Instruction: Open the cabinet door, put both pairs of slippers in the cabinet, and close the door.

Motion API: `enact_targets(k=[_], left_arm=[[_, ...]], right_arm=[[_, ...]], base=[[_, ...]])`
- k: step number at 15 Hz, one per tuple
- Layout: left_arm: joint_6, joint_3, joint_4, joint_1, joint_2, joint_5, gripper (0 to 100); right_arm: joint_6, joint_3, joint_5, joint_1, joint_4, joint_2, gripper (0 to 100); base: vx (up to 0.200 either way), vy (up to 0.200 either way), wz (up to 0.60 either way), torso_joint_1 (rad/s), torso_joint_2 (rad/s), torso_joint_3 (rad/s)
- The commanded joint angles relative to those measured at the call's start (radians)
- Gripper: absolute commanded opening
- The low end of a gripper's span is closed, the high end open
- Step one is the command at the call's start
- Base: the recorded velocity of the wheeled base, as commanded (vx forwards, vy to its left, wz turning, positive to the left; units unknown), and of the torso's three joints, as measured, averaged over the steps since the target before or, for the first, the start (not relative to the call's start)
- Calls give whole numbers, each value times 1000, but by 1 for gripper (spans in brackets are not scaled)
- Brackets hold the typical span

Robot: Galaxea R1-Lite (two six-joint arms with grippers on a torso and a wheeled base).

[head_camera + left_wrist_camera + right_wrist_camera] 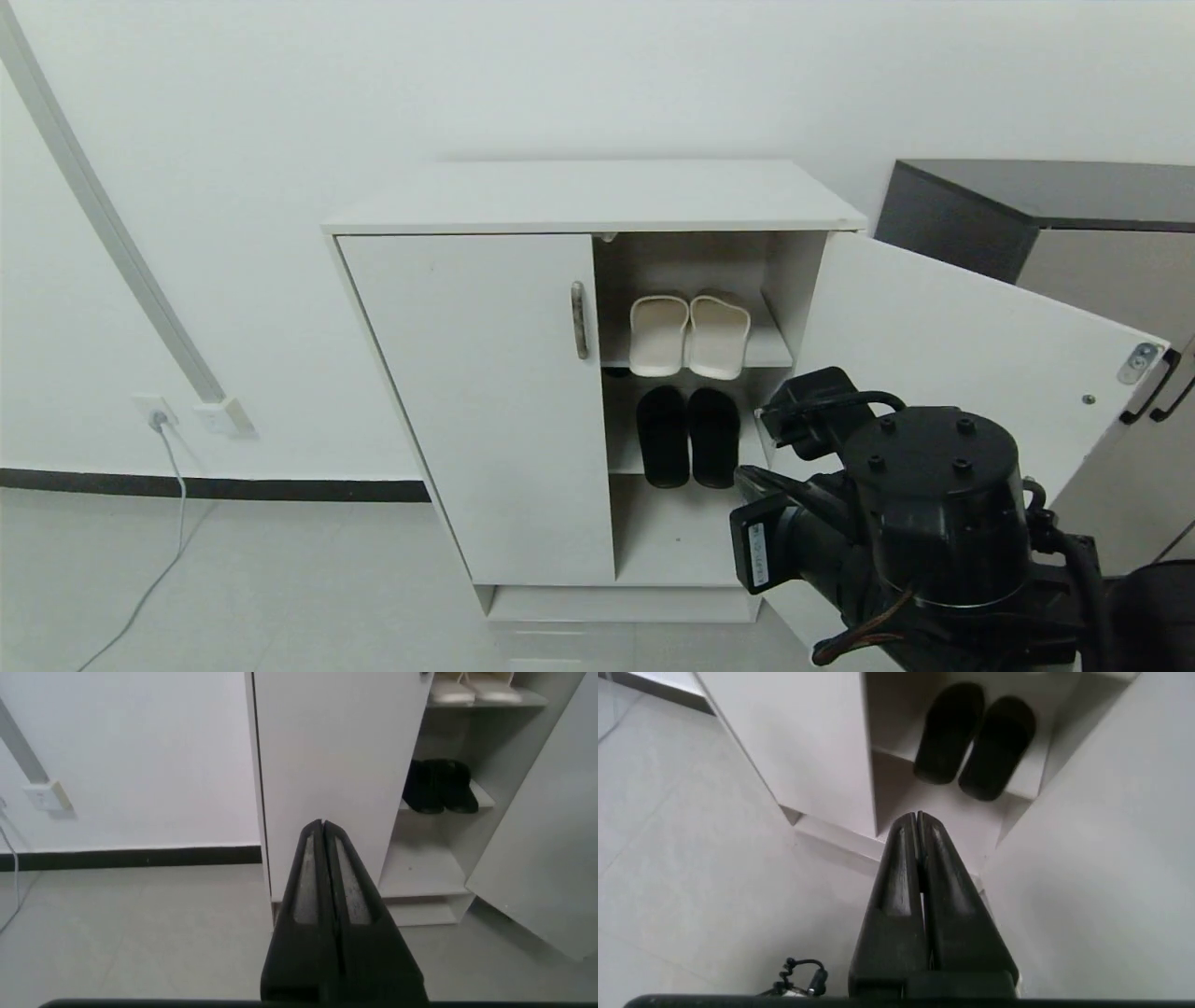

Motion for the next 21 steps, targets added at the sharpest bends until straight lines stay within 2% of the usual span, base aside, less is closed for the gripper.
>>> enact_targets(k=[1, 11, 21], left_arm=[[2, 0, 0, 0, 1, 0, 0], [2, 0, 0, 0, 1, 0, 0], [2, 0, 0, 0, 1, 0, 0]], right_arm=[[0, 0, 0, -1, 0, 0, 0], [-3, 0, 0, -6, 0, -1, 0], [-3, 0, 0, -14, 0, -6, 0]], base=[[0, 0, 0, 139, -466, -344], [0, 0, 0, 170, -488, -318], [0, 0, 0, 238, -560, -322]])
